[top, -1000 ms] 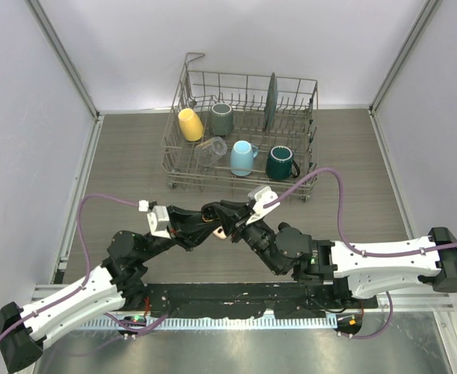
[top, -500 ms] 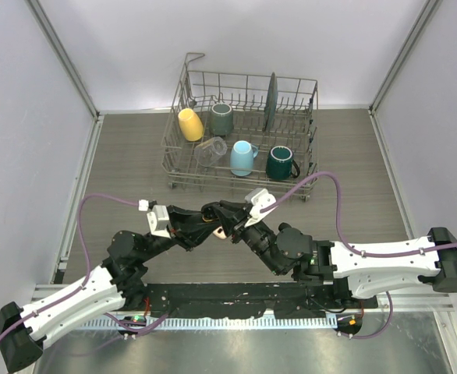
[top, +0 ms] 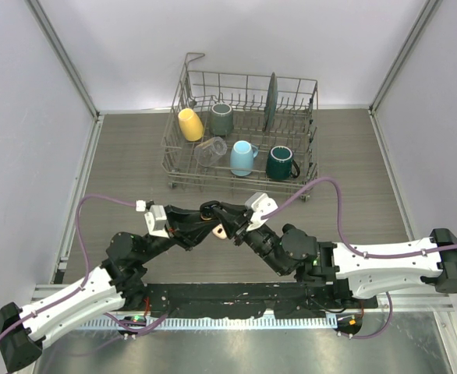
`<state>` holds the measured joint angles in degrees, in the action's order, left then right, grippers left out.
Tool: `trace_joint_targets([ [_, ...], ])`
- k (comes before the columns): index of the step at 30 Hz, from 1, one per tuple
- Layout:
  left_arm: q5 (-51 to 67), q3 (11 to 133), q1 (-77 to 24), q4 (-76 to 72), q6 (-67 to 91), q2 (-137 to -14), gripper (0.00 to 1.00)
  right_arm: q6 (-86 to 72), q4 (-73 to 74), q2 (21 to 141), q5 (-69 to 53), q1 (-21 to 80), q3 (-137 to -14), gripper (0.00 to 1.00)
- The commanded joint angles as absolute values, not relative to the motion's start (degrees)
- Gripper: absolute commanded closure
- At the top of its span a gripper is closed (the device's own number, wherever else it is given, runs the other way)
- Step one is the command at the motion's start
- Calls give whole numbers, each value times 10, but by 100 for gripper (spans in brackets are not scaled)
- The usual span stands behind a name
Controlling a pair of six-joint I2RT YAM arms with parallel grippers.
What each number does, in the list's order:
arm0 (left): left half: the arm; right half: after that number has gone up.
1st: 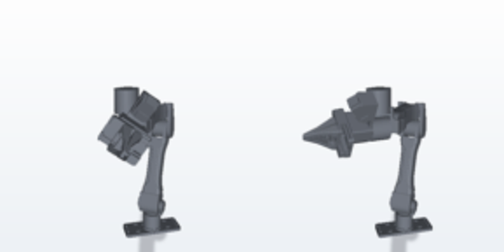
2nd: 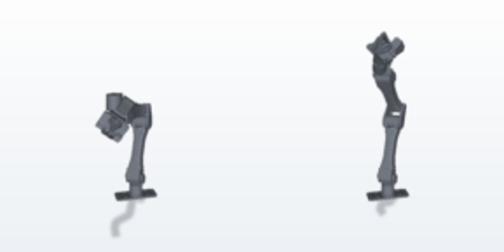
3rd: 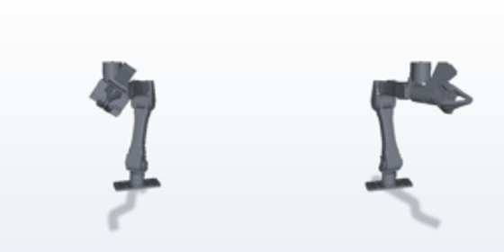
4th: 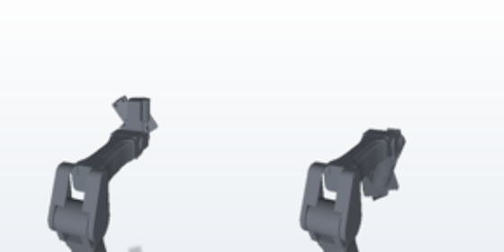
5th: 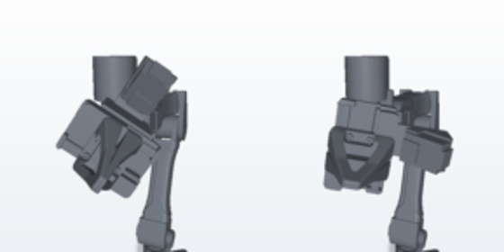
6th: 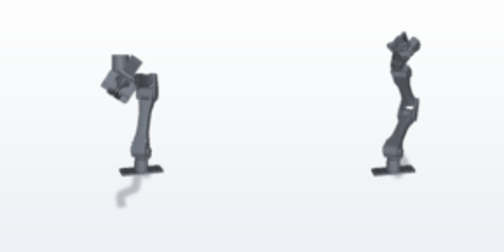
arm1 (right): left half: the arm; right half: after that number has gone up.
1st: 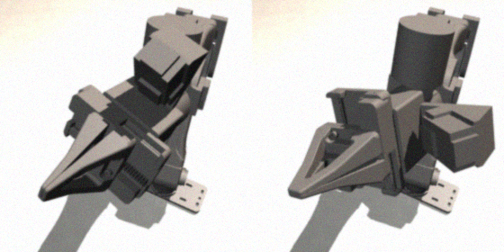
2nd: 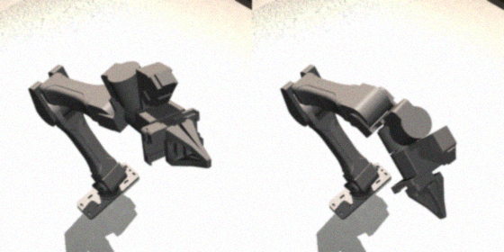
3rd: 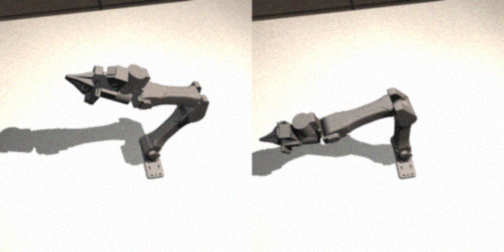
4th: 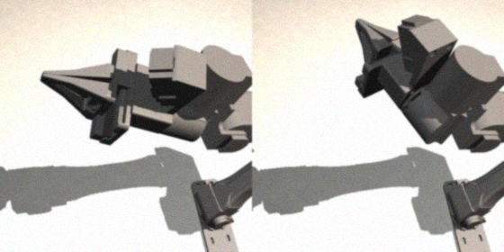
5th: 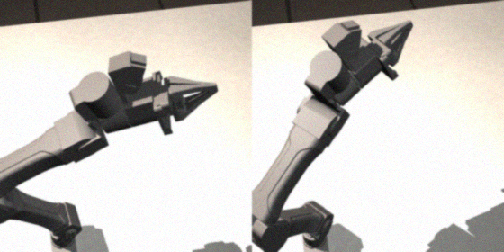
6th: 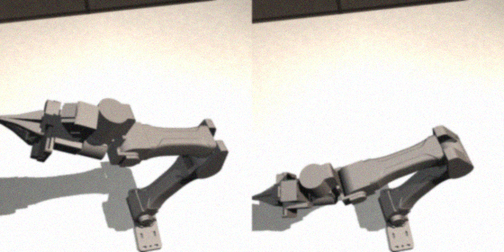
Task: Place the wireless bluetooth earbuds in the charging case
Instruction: Place the earbud in the charging case.
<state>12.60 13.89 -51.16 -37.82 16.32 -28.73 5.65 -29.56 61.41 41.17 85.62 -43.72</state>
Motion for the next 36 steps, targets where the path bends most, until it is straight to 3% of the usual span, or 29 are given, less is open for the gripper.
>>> trace_joint_targets([
  [1,87,148,-511,-443,163,-276,100,61,-279,609,388,859,-430,99],
  [11,91,145,-511,-444,161,-278,100,41,-262,619,388,859,-441,97],
  [13,90,144,-510,-443,161,-278,100,26,-237,624,392,859,-459,81],
  [14,90,143,-511,-442,161,-278,100,15,-225,625,395,859,-467,66],
  [15,90,142,-511,-442,161,-279,100,1,-202,626,399,859,-475,42],
  [18,90,140,-511,-440,160,-278,100,-57,-166,624,427,859,-504,20],
  [24,88,141,-510,-430,156,-277,100,-126,-138,590,495,858,-538,10],
  [31,82,138,-510,-410,151,-263,100,-192,-72,505,617,851,-557,10],
  [36,76,138,-510,-407,149,-258,100,-309,116,476,685,839,-583,10],
])
